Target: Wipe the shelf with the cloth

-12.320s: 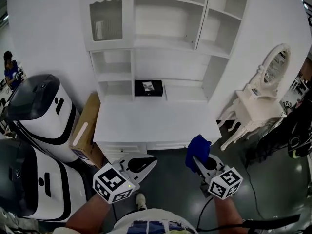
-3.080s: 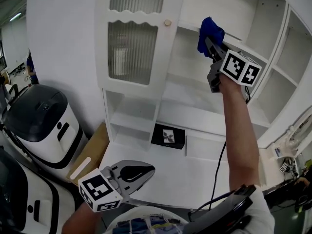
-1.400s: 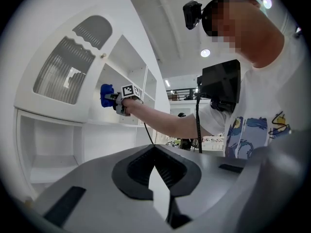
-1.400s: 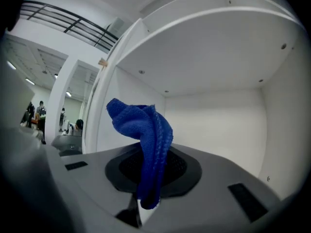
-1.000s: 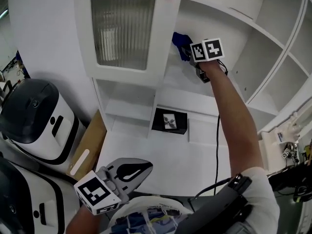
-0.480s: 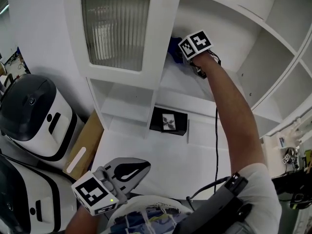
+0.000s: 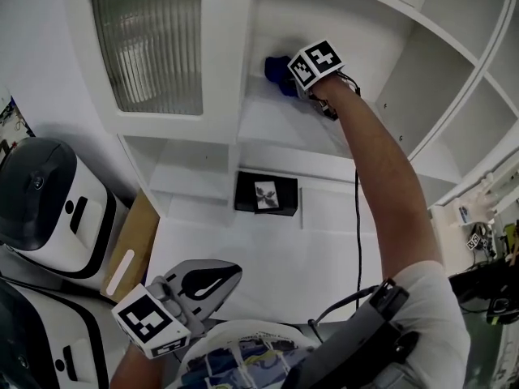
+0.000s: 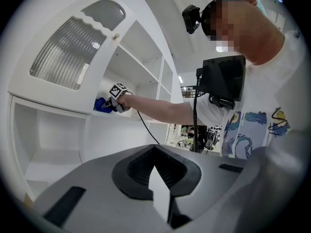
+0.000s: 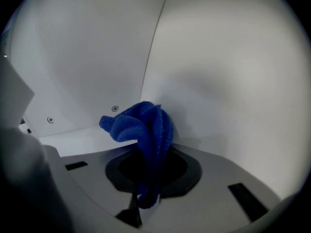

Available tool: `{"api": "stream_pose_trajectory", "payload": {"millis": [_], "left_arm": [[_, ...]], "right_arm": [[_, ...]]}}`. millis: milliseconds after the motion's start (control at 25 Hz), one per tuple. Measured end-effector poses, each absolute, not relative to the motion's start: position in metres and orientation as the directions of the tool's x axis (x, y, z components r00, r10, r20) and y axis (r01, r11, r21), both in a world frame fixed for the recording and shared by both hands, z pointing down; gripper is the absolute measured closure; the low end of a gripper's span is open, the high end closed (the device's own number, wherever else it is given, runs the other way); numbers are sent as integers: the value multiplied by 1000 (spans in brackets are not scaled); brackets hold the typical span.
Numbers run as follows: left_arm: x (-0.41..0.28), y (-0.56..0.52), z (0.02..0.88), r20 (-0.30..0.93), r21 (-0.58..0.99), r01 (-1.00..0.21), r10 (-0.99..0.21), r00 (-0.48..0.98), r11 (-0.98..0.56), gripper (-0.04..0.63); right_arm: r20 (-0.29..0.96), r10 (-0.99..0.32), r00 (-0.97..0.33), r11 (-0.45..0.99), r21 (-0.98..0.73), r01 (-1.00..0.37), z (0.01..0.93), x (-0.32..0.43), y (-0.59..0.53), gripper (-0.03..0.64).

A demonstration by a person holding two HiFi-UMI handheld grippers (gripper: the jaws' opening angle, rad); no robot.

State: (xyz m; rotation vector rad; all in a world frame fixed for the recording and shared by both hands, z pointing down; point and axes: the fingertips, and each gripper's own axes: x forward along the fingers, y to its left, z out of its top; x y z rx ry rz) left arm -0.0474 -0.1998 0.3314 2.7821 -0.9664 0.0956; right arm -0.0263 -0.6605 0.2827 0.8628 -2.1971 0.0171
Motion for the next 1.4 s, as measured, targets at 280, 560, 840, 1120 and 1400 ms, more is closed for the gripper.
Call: {"api": "stream_pose_trajectory", "payload": {"millis": [280,560,840,1120,1400], "left_arm": [[-33,-202,332,114,164,-575,-563,818,-802,583],[-24,-201,331,107,157,-537,-526,843,-829,583],[-22,-196,331,109,154,-525,-514,851,-837,583],[-32,-188,330,108,157,-548,-537,837,-822,583],[-41,-176,332,108,157,-573,-562,820,-805,583]], "right_arm": [[688,-633,-355,691,296,-659,285,58,-672,549],[705,-687,-179,583,386,-715,286,140,-678,549],[700,-714,-37,503,476,-721,287,178,-679,551],[694,-719,40,462,521,-718,285,185,-682,550],[666,-735,-130,520,429,-739,261,134,-667,549]]}}
